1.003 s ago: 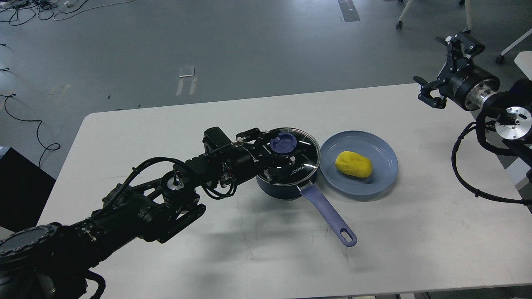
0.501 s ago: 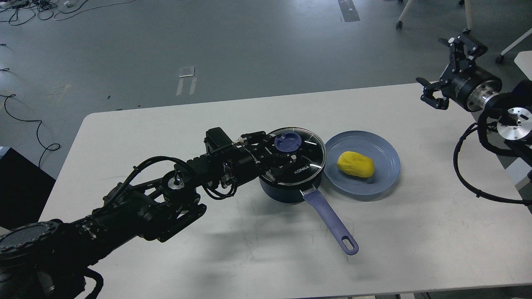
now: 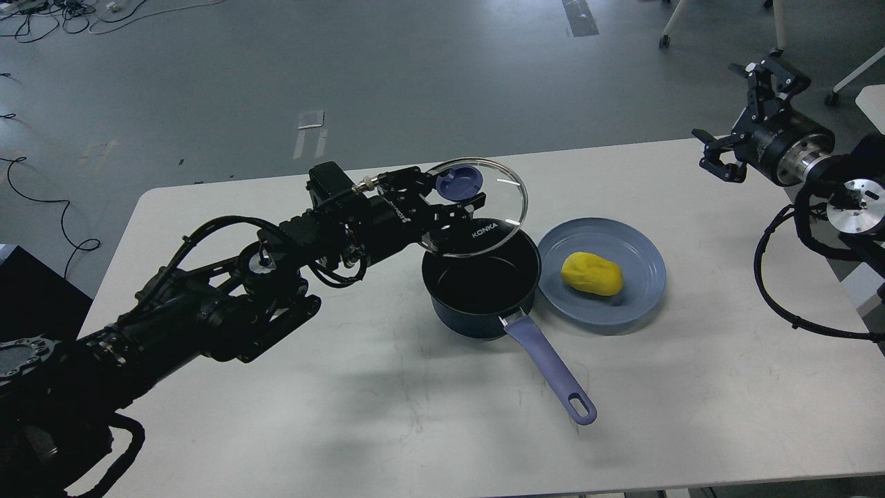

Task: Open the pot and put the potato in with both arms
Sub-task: 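Lift the glass lid off the pot and lower it beside the pot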

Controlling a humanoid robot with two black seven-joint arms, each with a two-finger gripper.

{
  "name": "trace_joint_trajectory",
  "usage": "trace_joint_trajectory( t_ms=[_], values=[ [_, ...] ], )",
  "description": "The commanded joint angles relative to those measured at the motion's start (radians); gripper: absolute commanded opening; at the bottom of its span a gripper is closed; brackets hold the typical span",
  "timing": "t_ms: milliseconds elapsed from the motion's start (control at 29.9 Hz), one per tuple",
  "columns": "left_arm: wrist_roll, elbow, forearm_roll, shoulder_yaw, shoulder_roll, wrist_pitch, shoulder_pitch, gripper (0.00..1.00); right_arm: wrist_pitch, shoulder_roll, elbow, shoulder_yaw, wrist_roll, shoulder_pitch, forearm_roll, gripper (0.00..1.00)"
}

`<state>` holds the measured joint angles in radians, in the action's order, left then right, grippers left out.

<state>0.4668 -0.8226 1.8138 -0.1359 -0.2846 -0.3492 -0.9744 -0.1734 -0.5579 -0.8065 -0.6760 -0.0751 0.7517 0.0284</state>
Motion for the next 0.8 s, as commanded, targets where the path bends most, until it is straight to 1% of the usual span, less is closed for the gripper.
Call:
trace_joint_trajectory(
  t_ms=[0,33,100,167,301,468,568,769],
  values=[
    [0.003,0.000,-0.024,0.007,-0.062,-0.065,0.016,0.41,0.000,0.009,0.001,0.001,0.000,0.001,-0.001,1.00],
    [0.003,0.000,-0.024,0.007,-0.062,-0.065,0.016,0.41,0.000,0.009,0.001,0.001,0.000,0.001,-0.001,1.00],
    [0.022,0.000,-0.028,0.021,-0.122,-0.103,0.046,0.41,0.002,0.010,0.001,0.001,0.000,0.001,-0.001,1.00],
    [0.022,0.000,-0.033,0.022,-0.165,-0.132,0.068,0.41,0.002,0.015,0.003,0.009,0.000,0.001,-0.001,1.00],
    [0.022,0.000,-0.063,0.024,-0.224,-0.139,0.137,0.41,0.002,0.021,0.012,0.026,-0.002,0.001,-0.001,1.00],
    [0.022,0.002,-0.068,0.025,-0.231,-0.139,0.245,0.41,0.002,0.032,0.016,0.029,-0.006,0.001,-0.001,1.00],
    [0.022,0.008,-0.067,0.025,-0.225,-0.139,0.289,0.41,0.002,0.036,0.016,0.029,-0.006,0.001,-0.001,1.00],
    [0.022,0.014,-0.070,0.025,-0.223,-0.139,0.315,0.41,0.002,0.038,0.029,0.029,-0.006,0.012,-0.001,1.00]
  ],
)
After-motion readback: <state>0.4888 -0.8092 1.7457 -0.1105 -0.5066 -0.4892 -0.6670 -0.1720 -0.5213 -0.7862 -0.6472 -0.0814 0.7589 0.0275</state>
